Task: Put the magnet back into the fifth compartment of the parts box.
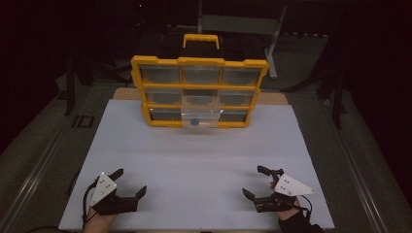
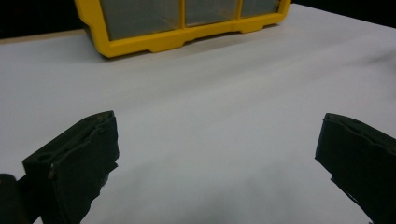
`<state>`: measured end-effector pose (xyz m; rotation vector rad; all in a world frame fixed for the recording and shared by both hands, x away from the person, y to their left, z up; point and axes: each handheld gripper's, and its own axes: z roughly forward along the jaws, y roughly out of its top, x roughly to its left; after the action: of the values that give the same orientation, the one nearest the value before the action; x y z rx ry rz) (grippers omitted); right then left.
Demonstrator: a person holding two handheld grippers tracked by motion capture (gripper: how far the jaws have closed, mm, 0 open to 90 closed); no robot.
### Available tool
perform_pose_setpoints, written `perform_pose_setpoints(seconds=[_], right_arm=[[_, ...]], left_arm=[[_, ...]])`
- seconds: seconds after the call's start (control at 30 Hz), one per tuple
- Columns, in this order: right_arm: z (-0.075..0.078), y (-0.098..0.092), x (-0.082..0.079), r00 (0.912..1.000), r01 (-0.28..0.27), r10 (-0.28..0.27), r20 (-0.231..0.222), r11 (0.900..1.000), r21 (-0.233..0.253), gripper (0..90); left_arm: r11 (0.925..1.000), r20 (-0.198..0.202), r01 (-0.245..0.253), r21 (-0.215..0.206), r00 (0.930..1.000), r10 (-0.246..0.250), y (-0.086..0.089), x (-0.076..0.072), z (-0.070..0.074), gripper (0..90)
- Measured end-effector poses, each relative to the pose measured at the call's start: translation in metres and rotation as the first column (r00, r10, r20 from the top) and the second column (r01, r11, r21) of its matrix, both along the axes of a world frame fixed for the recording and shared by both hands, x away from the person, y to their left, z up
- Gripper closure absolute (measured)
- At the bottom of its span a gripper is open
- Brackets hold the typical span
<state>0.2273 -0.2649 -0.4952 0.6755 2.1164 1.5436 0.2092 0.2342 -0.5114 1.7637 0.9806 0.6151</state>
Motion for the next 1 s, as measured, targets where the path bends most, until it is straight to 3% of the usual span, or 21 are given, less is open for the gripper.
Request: perform_pose_setpoints(seconds=[0.57, 1.0], right_arm=[[-0.0019, 0.003, -0.0008, 0.9999, -0.011, 0.01, -0.004, 1.0, -0.015, 9.4], [-0.0021, 0.0025, -0.0007, 0.9999, -0.011, 0.011, -0.007, 1.0, -0.01, 9.4]], left_arm=[[0.9989, 0.018, -0.041, -0.023, 0.999, 0.041, 0.0057, 0.0017, -0.0022, 0.0], [0.9997, 0.004, -0.015, -0.021, 0.9999, 0.015, 0.0042, 0.0023, -0.0038, 0.0]])
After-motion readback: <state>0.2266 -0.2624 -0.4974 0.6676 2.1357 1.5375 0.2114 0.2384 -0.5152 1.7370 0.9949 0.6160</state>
